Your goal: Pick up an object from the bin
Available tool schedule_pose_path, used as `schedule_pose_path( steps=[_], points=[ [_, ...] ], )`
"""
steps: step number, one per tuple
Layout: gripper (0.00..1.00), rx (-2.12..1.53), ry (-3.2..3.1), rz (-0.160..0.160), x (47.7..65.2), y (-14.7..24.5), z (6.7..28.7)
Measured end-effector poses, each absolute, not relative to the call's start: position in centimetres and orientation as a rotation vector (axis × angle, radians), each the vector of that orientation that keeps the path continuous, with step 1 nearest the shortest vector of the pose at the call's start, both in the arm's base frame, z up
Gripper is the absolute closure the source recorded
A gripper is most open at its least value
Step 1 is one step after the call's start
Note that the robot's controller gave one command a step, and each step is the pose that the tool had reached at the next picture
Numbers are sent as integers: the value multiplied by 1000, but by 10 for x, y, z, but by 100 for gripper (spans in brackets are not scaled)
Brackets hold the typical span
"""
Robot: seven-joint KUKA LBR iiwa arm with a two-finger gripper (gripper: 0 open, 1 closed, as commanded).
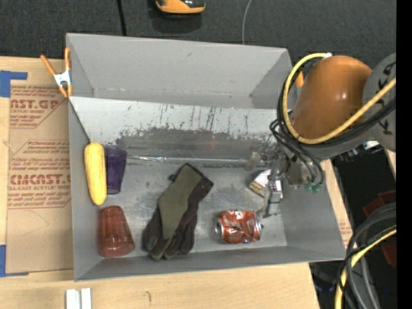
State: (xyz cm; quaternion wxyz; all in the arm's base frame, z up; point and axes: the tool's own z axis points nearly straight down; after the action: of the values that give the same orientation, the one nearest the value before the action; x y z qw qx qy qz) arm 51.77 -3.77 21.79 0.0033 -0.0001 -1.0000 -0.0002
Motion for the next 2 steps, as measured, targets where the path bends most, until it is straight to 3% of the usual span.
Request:
schedule_pose_path(
  steps=[1, 2],
  points=[
    [0, 1, -3143, 0, 519, -38, 222],
    [0, -2, -3150, 2, 510, -36, 173]
  ],
)
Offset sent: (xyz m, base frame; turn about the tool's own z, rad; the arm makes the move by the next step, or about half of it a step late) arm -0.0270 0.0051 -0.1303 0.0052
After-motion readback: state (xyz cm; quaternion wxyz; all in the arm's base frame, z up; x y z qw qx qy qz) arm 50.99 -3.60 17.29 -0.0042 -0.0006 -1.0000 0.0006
